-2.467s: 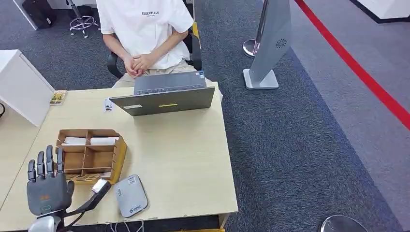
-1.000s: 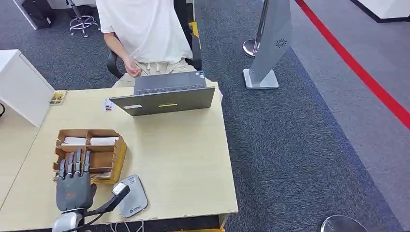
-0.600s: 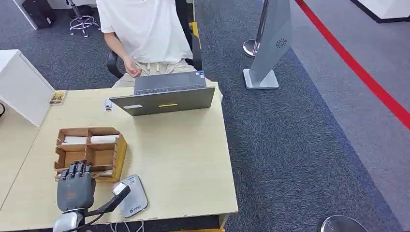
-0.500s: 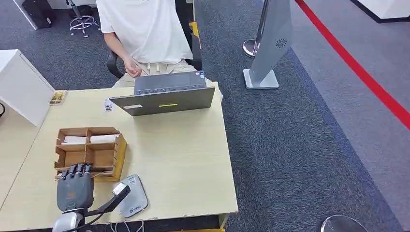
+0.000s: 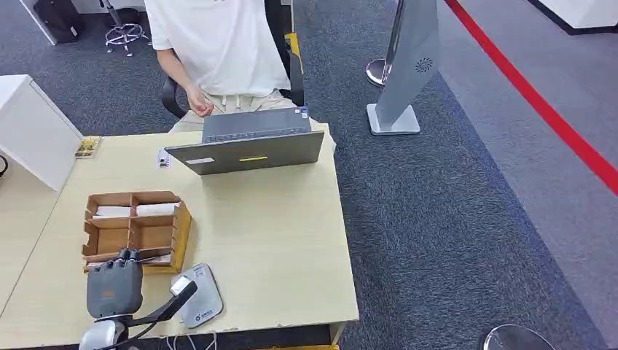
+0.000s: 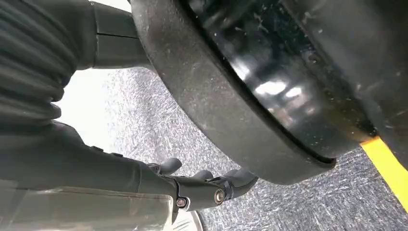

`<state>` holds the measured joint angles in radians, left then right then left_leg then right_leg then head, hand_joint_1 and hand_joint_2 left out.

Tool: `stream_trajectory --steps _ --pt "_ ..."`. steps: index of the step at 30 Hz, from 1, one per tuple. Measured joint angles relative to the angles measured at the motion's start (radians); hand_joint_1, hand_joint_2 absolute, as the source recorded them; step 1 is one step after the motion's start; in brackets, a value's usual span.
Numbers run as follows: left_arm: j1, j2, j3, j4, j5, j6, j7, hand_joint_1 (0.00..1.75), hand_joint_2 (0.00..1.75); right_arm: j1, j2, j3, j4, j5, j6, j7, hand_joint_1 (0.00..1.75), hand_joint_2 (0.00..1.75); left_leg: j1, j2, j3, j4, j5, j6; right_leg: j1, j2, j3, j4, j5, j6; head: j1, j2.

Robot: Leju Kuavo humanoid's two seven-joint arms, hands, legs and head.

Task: Pass the card to the sensor for recognition and then transmit it.

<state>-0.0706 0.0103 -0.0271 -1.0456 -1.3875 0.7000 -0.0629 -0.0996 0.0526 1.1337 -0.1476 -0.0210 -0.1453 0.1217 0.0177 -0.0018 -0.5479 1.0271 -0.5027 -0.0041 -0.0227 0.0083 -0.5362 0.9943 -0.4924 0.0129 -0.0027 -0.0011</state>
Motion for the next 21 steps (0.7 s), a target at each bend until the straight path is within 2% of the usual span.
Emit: stream_trajectory --steps 3,15,21 --pt "0.0 0.0 0.0 0.0 0.017 0.0 -0.02 1.75 1.75 0.0 0.001 0.0 0.0 0.0 0.0 0.0 0.0 1.75 0.0 0.0 0.0 0.0 0.0 0.0 0.0 0.0 0.0 0.0 0.0 0.0 0.0 0.0" --pt "0.0 0.001 0.0 -0.007 -0.01 0.001 -0.007 1.75 1.75 0.0 0.001 0.0 0.0 0.0 0.0 0.0 0.0 1.75 0.0 0.0 0.0 0.0 0.0 0.0 0.0 0.0 0.0 0.0 0.0 0.0 0.0 0.0" --pt "-0.024 0.038 0.0 -0.055 -0.001 0.001 0.029 1.75 1.75 0.0 0.001 0.001 0.0 0.002 0.002 0.0 0.0 1.75 0.0 0.0 0.0 0.0 0.0 0.0 0.0 0.0 -0.001 0.0 0.0 0.0 0.0 0.0"
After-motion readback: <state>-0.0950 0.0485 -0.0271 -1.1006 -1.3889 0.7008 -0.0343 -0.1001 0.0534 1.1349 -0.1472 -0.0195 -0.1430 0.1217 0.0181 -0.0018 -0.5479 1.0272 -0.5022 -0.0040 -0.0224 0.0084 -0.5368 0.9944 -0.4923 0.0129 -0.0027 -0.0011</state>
